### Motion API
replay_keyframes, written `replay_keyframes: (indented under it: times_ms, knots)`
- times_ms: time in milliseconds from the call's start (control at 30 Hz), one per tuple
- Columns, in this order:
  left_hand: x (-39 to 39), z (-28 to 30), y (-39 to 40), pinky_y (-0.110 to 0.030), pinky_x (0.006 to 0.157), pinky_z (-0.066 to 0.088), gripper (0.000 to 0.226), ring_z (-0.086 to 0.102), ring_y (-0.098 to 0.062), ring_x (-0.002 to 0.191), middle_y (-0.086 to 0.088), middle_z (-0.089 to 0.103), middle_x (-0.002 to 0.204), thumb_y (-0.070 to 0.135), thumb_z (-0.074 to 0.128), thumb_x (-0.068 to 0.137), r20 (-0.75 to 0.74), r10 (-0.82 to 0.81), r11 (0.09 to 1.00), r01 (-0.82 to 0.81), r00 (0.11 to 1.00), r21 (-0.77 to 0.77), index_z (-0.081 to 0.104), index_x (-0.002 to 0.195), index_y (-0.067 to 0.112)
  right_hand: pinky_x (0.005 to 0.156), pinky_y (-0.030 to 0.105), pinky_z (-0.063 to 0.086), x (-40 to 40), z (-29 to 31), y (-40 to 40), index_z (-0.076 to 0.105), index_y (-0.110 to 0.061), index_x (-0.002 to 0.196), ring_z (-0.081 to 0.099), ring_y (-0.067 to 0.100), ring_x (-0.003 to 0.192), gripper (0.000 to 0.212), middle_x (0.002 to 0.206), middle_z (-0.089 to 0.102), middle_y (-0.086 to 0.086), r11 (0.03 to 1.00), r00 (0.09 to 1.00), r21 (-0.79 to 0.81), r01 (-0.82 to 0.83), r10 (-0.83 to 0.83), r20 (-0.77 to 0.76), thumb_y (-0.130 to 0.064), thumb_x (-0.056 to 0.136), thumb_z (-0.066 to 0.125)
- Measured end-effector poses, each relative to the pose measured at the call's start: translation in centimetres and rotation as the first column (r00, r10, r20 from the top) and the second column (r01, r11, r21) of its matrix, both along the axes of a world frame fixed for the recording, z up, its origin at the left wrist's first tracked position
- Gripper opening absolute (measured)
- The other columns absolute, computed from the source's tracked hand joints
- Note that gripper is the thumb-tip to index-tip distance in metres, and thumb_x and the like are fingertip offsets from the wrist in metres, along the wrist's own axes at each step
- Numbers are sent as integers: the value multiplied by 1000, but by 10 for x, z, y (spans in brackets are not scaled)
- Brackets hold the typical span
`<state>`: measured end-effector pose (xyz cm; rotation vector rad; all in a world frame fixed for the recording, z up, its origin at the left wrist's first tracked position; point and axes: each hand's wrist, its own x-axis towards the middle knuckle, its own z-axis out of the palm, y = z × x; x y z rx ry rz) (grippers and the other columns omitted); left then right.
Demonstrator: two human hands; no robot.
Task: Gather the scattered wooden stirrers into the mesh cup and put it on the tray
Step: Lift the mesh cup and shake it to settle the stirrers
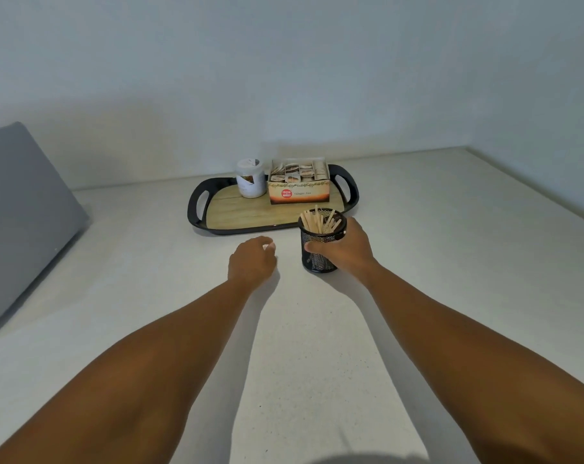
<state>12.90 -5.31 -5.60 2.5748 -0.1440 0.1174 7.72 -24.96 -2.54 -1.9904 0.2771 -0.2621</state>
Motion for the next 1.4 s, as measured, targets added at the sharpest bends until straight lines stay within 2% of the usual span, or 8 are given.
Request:
replay_keyframes:
  times_ms: [267,367,500,700,867,1000,1200,1400]
  knots:
    - [-14,-21,32,-45,112,35,39,50,-30,131,-9,57,131,35,38,104,-3,15,978,-14,1000,208,56,127,10,93,33,54,4,0,29,51,-22,132,57,16,114,90,125,59,-3,999,999,-5,-51,51,-6,-40,54,92]
    - [-22,-37,40,-45,123,11,56,22,-26,152,-6,29,162,44,23,107,-38,10,958,1,999,286,34,153,15,90,32,55,4,11,38,51,-21,129,57,13,112,90,121,60,-4,999,999,28,-45,44,26,-39,52,92]
    - [-27,-41,41,-42,126,3,60,5,-22,155,-3,11,167,45,16,107,-19,-10,955,15,1000,295,18,159,17,88,23,52,6,41,49,48,-19,130,57,7,105,85,116,59,-10,981,973,190,49,-90,214,-30,58,91]
    - [-30,-38,40,-40,126,2,60,4,-20,155,0,10,167,47,17,107,-8,13,954,-10,1000,299,18,160,19,86,31,55,-6,20,51,46,-14,126,59,18,107,82,120,59,1,992,997,101,75,-74,-12,-30,59,90]
    - [-30,-40,39,-39,126,2,59,5,-19,155,0,12,167,46,19,107,0,24,959,-23,1000,284,20,160,20,80,19,49,-12,26,62,43,-15,130,53,11,106,84,118,54,-5,976,972,164,142,-169,166,-29,62,90]
    - [-28,-38,38,-39,125,2,59,6,-19,155,1,13,167,47,20,106,-14,48,957,-42,999,287,21,159,21,81,19,47,-14,15,68,42,-14,128,55,19,115,88,126,56,2,992,992,76,99,-104,69,-29,57,92]
    - [-28,-39,37,-38,125,2,58,8,-18,155,2,15,167,46,22,106,-5,67,962,-63,998,265,23,159,22,75,8,44,-13,31,78,39,-16,133,50,10,112,90,123,51,-6,979,963,149,139,-169,209,-30,60,91]
    - [-30,-38,38,-39,126,4,58,7,-19,155,2,15,167,47,22,106,-3,60,966,-57,998,253,23,159,22,82,18,48,-13,18,78,39,-15,131,52,19,120,93,130,53,1,990,990,81,120,-125,71,-30,56,93]
